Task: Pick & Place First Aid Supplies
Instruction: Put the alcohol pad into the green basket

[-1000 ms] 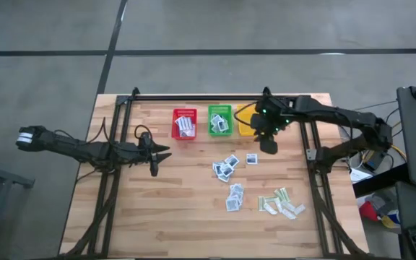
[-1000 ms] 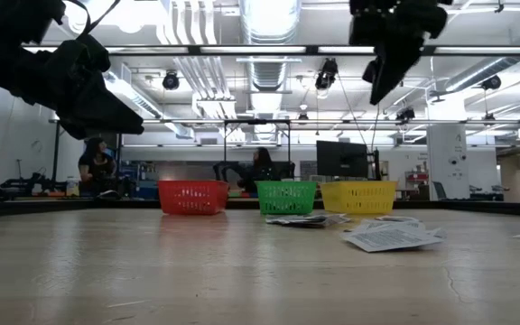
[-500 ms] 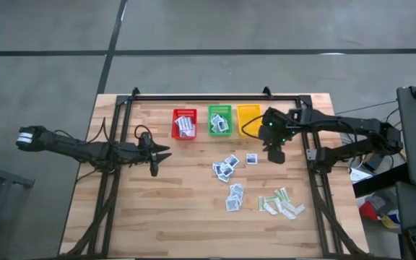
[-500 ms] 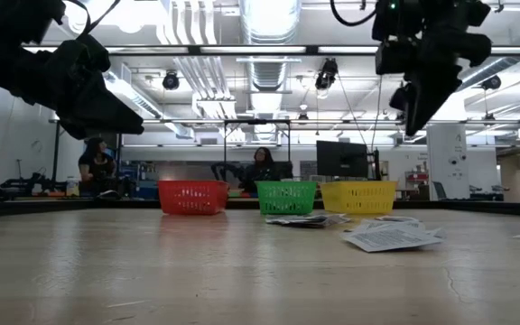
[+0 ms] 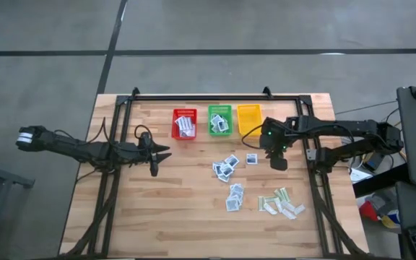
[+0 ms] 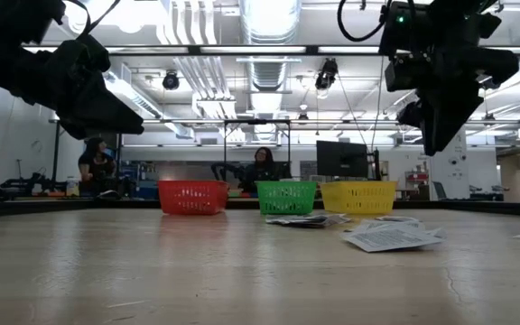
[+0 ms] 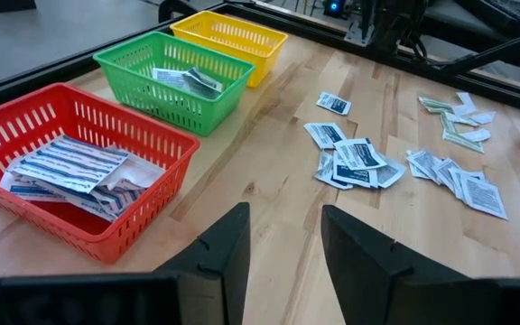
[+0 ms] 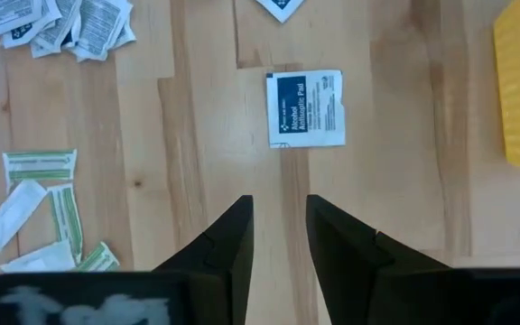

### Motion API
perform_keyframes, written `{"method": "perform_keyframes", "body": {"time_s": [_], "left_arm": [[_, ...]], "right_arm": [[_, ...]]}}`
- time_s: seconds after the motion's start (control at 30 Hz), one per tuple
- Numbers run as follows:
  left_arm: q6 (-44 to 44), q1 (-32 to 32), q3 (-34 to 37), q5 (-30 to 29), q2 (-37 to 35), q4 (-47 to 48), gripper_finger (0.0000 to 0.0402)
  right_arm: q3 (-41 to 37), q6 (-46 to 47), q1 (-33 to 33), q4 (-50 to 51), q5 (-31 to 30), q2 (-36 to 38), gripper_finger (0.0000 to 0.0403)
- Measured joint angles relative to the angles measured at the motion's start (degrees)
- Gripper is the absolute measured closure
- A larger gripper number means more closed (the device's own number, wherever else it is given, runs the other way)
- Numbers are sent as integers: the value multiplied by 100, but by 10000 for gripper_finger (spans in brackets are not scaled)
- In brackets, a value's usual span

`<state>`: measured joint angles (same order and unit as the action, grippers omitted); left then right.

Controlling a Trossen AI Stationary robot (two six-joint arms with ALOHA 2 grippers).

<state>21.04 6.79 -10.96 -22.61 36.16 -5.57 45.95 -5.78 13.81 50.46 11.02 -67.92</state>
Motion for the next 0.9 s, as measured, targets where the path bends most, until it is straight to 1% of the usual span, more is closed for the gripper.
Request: {"method": "perform_keyframes", "body": {"time_s": [0.37, 0.53, 0.7, 0.9], "left_arm": [[33, 0, 0, 2, 0, -2, 268], [55, 0, 0, 2, 0, -2, 268], [311, -1, 0, 2, 0, -2, 268], [286, -1, 0, 2, 0, -2, 268]], "right_arm": [[2, -35, 4, -40, -1, 4, 294], [0, -37, 6, -51, -1, 4, 301], [0, -38, 6, -46, -1, 4, 310], [0, -22, 6, -35, -1, 4, 318]]}}
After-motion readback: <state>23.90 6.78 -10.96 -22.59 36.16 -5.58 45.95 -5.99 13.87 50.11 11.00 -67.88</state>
